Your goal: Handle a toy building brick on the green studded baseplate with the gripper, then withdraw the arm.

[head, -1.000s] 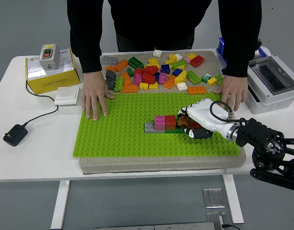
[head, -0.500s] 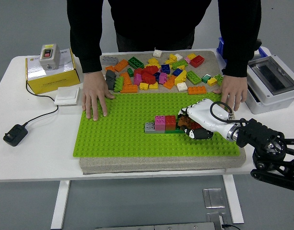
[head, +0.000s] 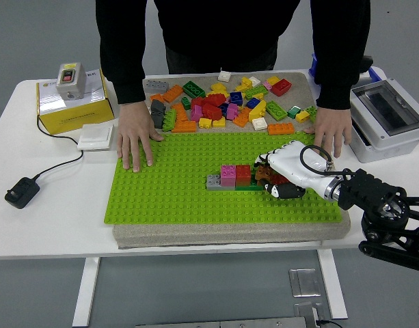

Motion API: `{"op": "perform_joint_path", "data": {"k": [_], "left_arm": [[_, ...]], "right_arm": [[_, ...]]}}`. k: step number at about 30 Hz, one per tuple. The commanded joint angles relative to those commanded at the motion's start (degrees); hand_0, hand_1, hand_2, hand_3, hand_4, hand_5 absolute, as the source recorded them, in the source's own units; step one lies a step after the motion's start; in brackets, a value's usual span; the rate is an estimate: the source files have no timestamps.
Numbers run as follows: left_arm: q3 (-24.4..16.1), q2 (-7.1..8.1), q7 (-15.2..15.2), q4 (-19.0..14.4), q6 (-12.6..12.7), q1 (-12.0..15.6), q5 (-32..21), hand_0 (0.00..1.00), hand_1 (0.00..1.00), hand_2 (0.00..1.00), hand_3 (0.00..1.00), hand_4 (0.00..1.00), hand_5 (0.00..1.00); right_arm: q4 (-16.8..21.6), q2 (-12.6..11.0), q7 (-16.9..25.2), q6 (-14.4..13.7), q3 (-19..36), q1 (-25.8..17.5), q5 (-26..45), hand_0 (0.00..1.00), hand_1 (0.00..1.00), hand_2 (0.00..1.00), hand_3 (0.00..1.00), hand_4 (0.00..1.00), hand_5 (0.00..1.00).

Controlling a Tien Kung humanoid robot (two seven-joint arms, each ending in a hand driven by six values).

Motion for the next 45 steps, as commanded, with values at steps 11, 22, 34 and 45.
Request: {"op": "perform_joint_path", "data": {"k": [11,22,34,45], "left_arm": [[0.13,0.0,-0.2,0.0,0.02,-0.16,-0.15,0.687,0.654,0.583,0.64,0.154,0.708],[0.13,-0.09,-0.22,0.0,-0.09,-0.24,0.1,0.682,0.648,0.578,0.63,0.142,0.705],[-0.14,-0.09,-0.27,0.0,-0.45,-0.27,0.36,0.68,0.648,0.576,0.628,0.14,0.707],[-0.22,-0.16,-0.37,0.0,-0.57,-0.32,0.49,0.677,0.644,0.573,0.622,0.122,0.701]], "right_arm": [[0.01,-0.06,0.08,0.04,0.07,0.09,0.0,0.121,0.177,0.679,0.746,0.532,0.366],[0.14,-0.11,0.11,0.01,0.25,0.3,-0.08,0.121,0.177,0.682,0.751,0.533,0.367],[0.15,0.02,0.17,-0.05,0.21,0.42,-0.02,0.121,0.177,0.682,0.75,0.533,0.367],[0.33,-0.07,-0.02,-0.03,0.16,0.56,-0.15,0.122,0.175,0.682,0.754,0.532,0.366]]}}
